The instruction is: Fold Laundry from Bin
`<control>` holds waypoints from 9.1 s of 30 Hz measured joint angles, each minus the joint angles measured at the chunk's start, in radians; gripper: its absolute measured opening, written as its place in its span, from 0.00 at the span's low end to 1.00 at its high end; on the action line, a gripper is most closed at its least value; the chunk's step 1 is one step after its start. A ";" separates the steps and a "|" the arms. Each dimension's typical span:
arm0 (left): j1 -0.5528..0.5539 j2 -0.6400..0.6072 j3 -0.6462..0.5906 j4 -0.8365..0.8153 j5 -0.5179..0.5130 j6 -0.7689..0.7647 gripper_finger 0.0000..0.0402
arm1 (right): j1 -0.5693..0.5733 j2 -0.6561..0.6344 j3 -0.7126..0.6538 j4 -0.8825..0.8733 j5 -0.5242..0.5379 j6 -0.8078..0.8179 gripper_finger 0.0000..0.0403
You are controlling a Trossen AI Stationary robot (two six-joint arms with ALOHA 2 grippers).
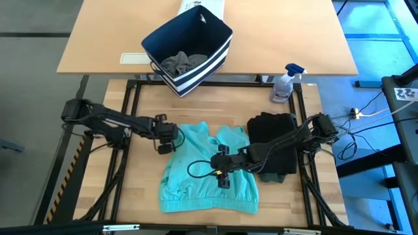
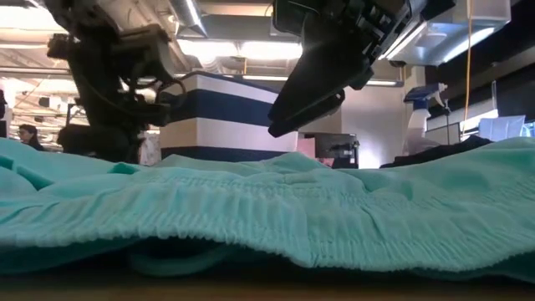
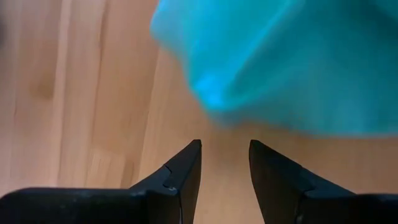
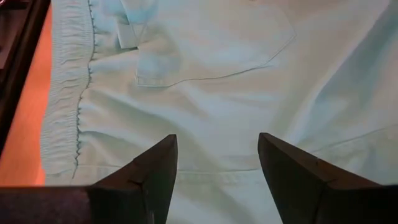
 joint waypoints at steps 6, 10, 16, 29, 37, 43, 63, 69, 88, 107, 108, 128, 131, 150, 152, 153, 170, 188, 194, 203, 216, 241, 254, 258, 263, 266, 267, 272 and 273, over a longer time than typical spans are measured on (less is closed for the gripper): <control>0.005 0.062 0.000 0.144 -0.009 0.068 0.32 | 0.000 0.000 0.000 -0.003 0.018 0.000 0.56; 0.019 0.068 0.000 0.158 -0.008 0.073 0.32 | 0.000 0.000 0.000 -0.005 0.018 0.000 0.56; 0.029 0.068 0.000 0.181 -0.036 0.093 0.20 | 0.000 0.000 0.000 0.000 0.020 0.000 0.56; -0.021 -0.001 0.056 0.093 -0.161 0.095 0.00 | 0.000 0.000 0.001 -0.001 0.032 -0.001 0.56; -0.146 -0.022 0.231 -0.083 -0.226 0.174 0.00 | -0.001 0.000 0.002 -0.008 0.063 -0.001 0.56; -0.203 -0.022 0.307 -0.136 -0.278 0.255 0.00 | 0.000 0.000 0.002 -0.008 0.063 -0.001 0.56; -0.237 -0.021 0.479 -0.258 -0.354 0.363 0.00 | 0.000 0.000 0.002 -0.009 0.072 -0.001 0.56; -0.238 -0.007 0.481 -0.200 -0.291 0.364 0.00 | -0.002 -0.001 0.002 -0.010 0.078 -0.001 0.56; -0.057 0.054 0.323 0.079 0.058 0.421 0.09 | -0.002 -0.001 0.002 -0.141 0.192 0.036 0.56; -0.018 0.047 0.276 -0.037 0.232 0.253 0.41 | 0.000 -0.001 0.002 -0.142 0.181 0.068 0.56; -0.006 0.044 0.267 -0.037 0.235 0.248 0.41 | 0.000 -0.001 0.002 -0.142 0.181 0.071 0.56; 0.145 0.044 0.101 0.301 0.727 0.329 0.41 | 0.000 -0.001 0.002 -0.139 0.181 0.056 0.56; 0.101 0.047 0.101 0.295 0.725 0.329 0.41 | 0.000 -0.001 0.002 -0.136 0.181 0.055 0.56; -0.129 0.054 0.102 0.255 0.621 0.035 0.41 | 0.000 -0.001 0.002 -0.115 0.181 0.049 0.56; -0.167 0.054 0.110 0.250 0.621 0.015 0.41 | 0.000 -0.001 0.002 -0.115 0.181 0.048 0.56; -0.186 0.054 0.117 0.247 0.612 0.014 0.41 | -0.002 -0.001 0.002 -0.115 0.181 0.045 0.56; -0.233 0.051 0.279 0.163 0.471 0.098 0.41 | -0.063 -0.001 0.001 0.113 0.179 -0.161 0.56; -0.265 0.050 0.279 0.191 0.489 0.092 0.41 | -0.457 0.092 0.010 0.238 -0.326 -0.530 0.56; -0.264 0.050 0.279 0.197 0.488 0.093 0.41 | -0.487 0.145 0.092 0.219 -0.453 -0.598 0.56; -0.264 0.050 0.279 0.207 0.487 0.091 0.41 | -0.475 0.262 0.303 -0.001 -0.554 -0.714 0.56; -0.264 0.050 0.279 0.207 0.482 0.047 0.41 | -0.470 0.346 0.386 -0.164 -0.571 -0.813 0.42; -0.264 -0.052 0.279 0.026 0.254 0.009 0.41 | -0.387 0.336 0.488 -0.417 -0.263 -0.860 0.03; -0.260 -0.138 0.264 -0.056 0.197 -0.089 0.41 | -0.240 0.332 0.488 -0.413 -0.061 -0.717 0.01; -0.263 -0.137 0.196 0.032 0.206 -0.108 0.41 | -0.181 0.330 0.487 -0.436 -0.033 -0.639 0.00; -0.263 -0.134 0.063 0.243 0.262 -0.144 0.41 | -0.100 0.329 0.472 -0.442 0.010 -0.552 0.00; -0.263 -0.134 0.009 0.324 0.262 -0.170 0.41 | -0.069 0.329 0.462 -0.458 0.042 -0.496 0.00; -0.263 -0.132 -0.004 0.349 0.262 -0.179 0.41 | -0.062 0.329 0.460 -0.459 0.050 -0.479 0.00; -0.263 -0.110 -0.033 0.415 0.265 -0.211 0.41 | -0.056 0.329 0.457 -0.463 0.057 -0.433 0.00; -0.263 -0.103 -0.038 0.416 0.268 -0.224 0.41 | -0.057 0.329 0.457 -0.463 0.067 -0.427 0.00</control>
